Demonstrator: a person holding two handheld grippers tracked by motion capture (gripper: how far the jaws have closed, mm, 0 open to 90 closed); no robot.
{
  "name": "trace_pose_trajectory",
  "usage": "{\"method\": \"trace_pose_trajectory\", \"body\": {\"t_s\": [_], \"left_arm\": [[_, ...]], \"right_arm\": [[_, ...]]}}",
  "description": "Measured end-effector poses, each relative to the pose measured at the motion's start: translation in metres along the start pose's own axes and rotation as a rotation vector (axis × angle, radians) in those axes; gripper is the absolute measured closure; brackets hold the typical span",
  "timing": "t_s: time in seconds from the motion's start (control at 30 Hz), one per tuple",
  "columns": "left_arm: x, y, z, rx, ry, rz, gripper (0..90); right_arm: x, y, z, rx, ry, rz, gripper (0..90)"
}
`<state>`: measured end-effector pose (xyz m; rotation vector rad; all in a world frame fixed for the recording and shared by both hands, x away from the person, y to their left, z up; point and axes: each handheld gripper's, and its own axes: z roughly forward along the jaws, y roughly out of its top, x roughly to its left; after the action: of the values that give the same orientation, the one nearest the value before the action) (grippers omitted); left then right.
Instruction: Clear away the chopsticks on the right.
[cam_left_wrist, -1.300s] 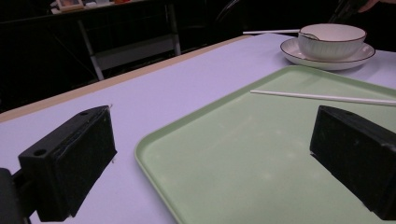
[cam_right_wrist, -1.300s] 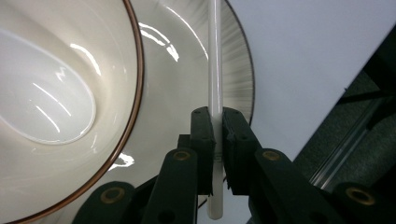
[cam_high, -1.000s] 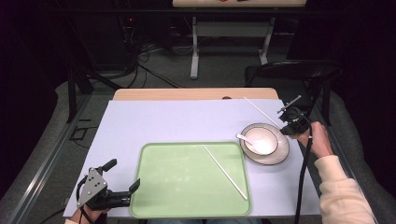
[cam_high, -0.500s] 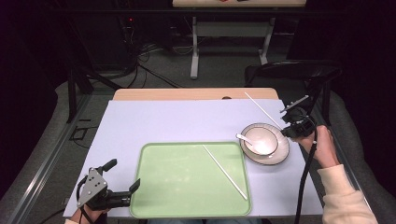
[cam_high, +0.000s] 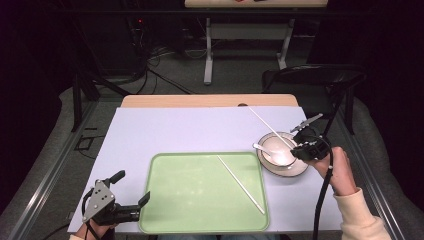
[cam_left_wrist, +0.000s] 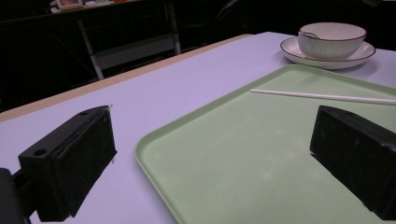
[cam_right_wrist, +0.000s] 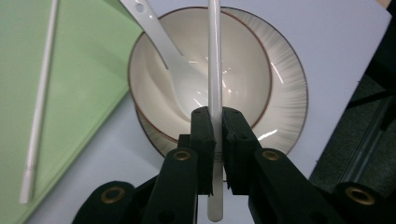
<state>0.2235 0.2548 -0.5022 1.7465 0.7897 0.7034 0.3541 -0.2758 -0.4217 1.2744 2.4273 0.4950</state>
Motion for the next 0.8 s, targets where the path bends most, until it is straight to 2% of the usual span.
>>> {"method": "trace_pose_trajectory", "body": {"t_s": [0.33,0.4,0.6,0.8], "left_arm": [[0.0,0.0,0.0,0.0,0.001,-0.002,0.0],[0.0,0.0,0.0,0.001,0.0,-0.001,0.0],[0.001,0.0,0.001,0.001,0.002,-0.004,0.0],[0.0,0.0,0.0,-0.002,0.001,-0.004,0.0]], "right_arm": [[0.03,-0.001,-0.001,-0.006,0.038,-0.04,83.7],[0.033,-0.002,0.001,-0.01,0.048,-0.034,83.6],[0.051,-0.006,0.011,0.014,0.067,-0.067,83.6],[0.062,-0.01,0.019,0.034,0.084,-0.091,83.7]]}}
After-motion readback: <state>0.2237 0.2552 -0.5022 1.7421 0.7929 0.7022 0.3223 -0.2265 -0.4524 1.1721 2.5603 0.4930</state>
